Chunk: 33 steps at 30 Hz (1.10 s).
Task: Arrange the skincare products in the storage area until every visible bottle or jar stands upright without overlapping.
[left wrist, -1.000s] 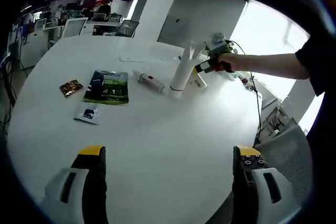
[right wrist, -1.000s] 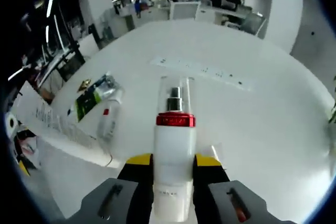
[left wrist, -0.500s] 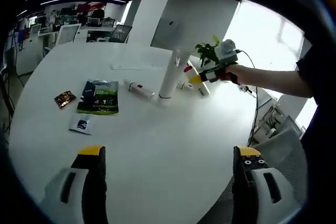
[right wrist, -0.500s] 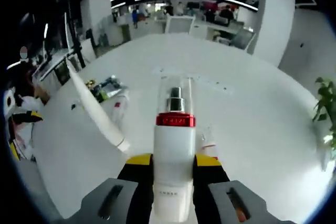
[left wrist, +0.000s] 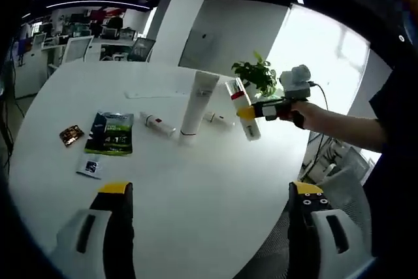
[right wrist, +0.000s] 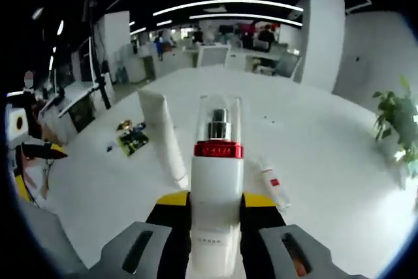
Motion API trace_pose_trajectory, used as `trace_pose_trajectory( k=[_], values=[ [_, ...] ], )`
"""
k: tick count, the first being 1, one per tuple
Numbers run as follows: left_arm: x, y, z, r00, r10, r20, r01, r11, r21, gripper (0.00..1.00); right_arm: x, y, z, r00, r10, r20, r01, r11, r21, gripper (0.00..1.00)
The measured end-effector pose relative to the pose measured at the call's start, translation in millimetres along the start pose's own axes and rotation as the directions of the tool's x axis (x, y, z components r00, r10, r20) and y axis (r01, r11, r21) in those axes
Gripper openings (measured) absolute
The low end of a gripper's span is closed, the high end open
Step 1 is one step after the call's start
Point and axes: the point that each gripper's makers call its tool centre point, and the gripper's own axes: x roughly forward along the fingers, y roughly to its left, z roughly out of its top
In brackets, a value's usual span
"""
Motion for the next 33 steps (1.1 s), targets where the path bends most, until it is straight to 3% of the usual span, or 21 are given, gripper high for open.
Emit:
trace_pose_trajectory(
  k=[6,13,18,21,25,28,33],
  values=[
    [2,-9.8,7.8,1.0,-0.015,0.024,0.016,1.0,-0.024,0.89,-14,43,-5.3,0.997,0.07,0.025,-0.069,0.997,-0.023,0.19],
    [4,-27.2,18.9,0.997,-0.051,0.06,0.055,0.997,-0.051,0.86,-25,89,5.2,0.985,0.141,0.1,-0.132,0.988,-0.086,0.19],
    [3,-43.0,34.2,0.987,-0.096,0.128,0.107,0.991,-0.078,0.84,-33,118,3.6,0.976,0.181,0.119,-0.167,0.979,-0.121,0.2],
    [-1,-50.4,44.4,0.98,-0.102,0.172,0.116,0.991,-0.072,0.84,-37,131,0.8,0.971,0.2,0.132,-0.181,0.973,-0.144,0.2],
    [-1,-52.4,44.4,0.981,-0.097,0.17,0.113,0.989,-0.092,0.78,-45,151,0.6,0.959,0.234,0.163,-0.211,0.967,-0.142,0.2],
    [0,-58.7,48.7,0.974,-0.11,0.199,0.14,0.98,-0.142,0.73,-51,164,2.1,0.949,0.253,0.186,-0.227,0.962,-0.15,0.2],
    [5,-64.4,50.9,0.975,-0.099,0.198,0.129,0.981,-0.144,0.66,-57,183,1.4,0.943,0.273,0.192,-0.242,0.955,-0.171,0.2]
  ],
)
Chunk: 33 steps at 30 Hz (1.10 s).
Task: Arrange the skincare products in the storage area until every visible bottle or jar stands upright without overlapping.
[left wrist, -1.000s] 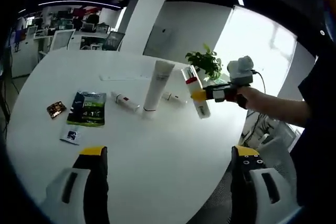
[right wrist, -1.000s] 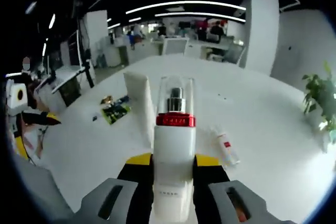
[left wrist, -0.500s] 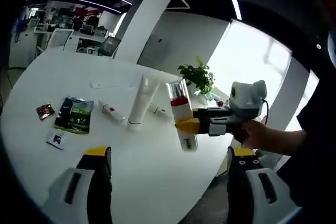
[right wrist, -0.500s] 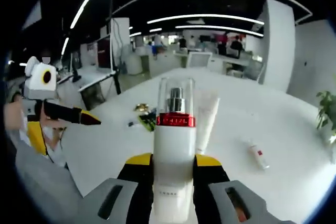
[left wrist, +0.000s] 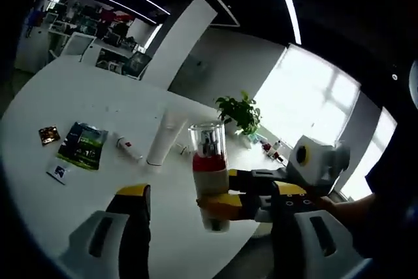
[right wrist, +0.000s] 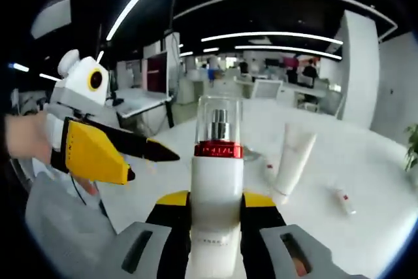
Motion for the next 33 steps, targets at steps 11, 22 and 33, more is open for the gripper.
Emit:
trace_pose_trajectory(
  k=[11,22,33],
  values=[
    [8,2.1,-2.4,1.0,0.024,-0.008,-0.024,1.0,0.006,0.5,-2,25,10.0,0.999,0.041,0.03,-0.04,0.999,-0.029,0.2],
    [6,9.0,10.5,0.995,0.078,0.064,-0.078,0.997,-0.016,0.3,-1,34,21.5,0.998,0.03,0.057,-0.025,0.996,-0.081,0.2],
    [8,4.2,17.1,0.992,0.074,0.104,-0.077,0.997,0.026,0.25,-1,34,28.0,0.997,0.022,0.07,-0.019,0.999,-0.051,0.21]
  ],
)
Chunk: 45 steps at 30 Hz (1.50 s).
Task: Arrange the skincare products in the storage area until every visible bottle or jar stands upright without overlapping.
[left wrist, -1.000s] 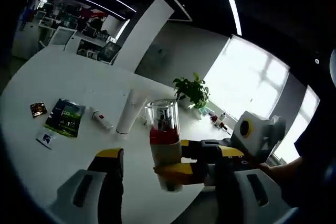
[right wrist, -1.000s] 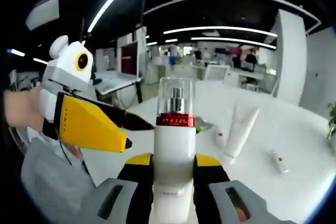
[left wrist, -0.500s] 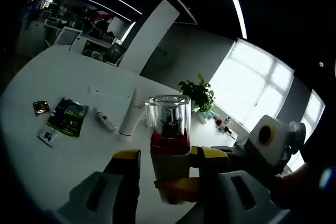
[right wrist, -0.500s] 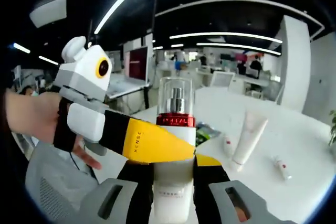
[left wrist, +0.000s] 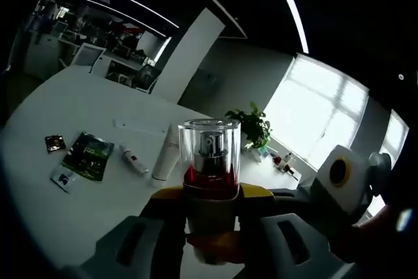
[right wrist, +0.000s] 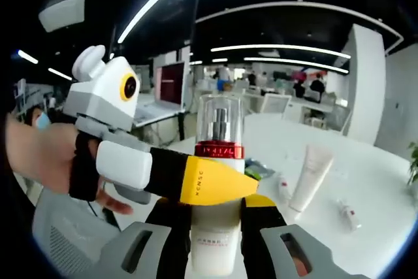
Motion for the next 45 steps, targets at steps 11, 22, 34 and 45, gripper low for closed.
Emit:
trace_pose_trajectory(
  k=[11,22,34,45],
  values=[
    [-6,-0.2,7.9,0.999,-0.031,-0.041,0.033,0.998,0.047,0.24,2,8,10.8,0.996,0.07,0.058,-0.071,0.997,0.012,0.22],
    [-16,-10.2,16.0,0.978,-0.161,-0.133,0.182,0.969,0.165,0.24,-8,15,19.9,0.935,0.345,0.082,-0.35,0.935,0.056,0.31],
    [-33,-64.9,26.5,0.867,-0.438,-0.238,0.49,0.835,0.25,0.24,-52,26,49.2,0.731,0.669,0.132,-0.676,0.736,0.011,0.29],
    [-35,-94.2,38.1,0.799,-0.532,-0.28,0.599,0.745,0.294,0.24,-66,31,65.9,0.678,0.722,0.139,-0.72,0.69,-0.073,0.28]
  ],
)
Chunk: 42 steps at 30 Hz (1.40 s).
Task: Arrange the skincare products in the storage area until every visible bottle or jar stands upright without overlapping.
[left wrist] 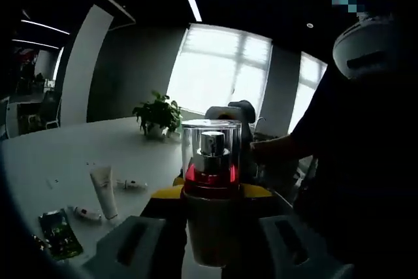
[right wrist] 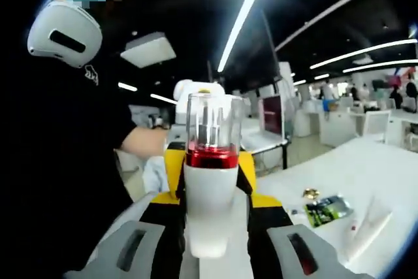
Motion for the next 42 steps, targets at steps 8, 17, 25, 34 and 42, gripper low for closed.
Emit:
trace_pose_trajectory(
  k=[8,17,25,34,42],
  values=[
    [0,4.6,-0.6,1.0,0.008,0.004,-0.008,1.0,0.019,0.24,0,2,-1.4,1.0,0.005,0.003,-0.005,1.0,-0.023,0.2],
    [3,4.8,0.2,1.0,0.003,0.008,-0.003,0.998,0.056,0.25,-4,0,-0.3,0.999,-0.005,0.041,0.006,1.0,-0.028,0.17],
    [4,8.5,-0.6,1.0,0.008,0.011,-0.008,0.998,0.063,0.25,-5,-5,-0.9,0.999,-0.009,0.05,0.011,0.999,-0.03,0.17],
    [6,14.5,0.1,0.999,0.028,0.04,-0.03,0.999,0.038,0.25,-6,-12,-2.3,0.997,-0.024,0.069,0.026,1.0,-0.018,0.17],
    [-2,31.2,-0.3,0.992,0.103,0.069,-0.105,0.994,0.022,0.34,-11,-23,-22.0,0.996,-0.07,0.048,0.07,0.997,0.013,0.17]
  ],
)
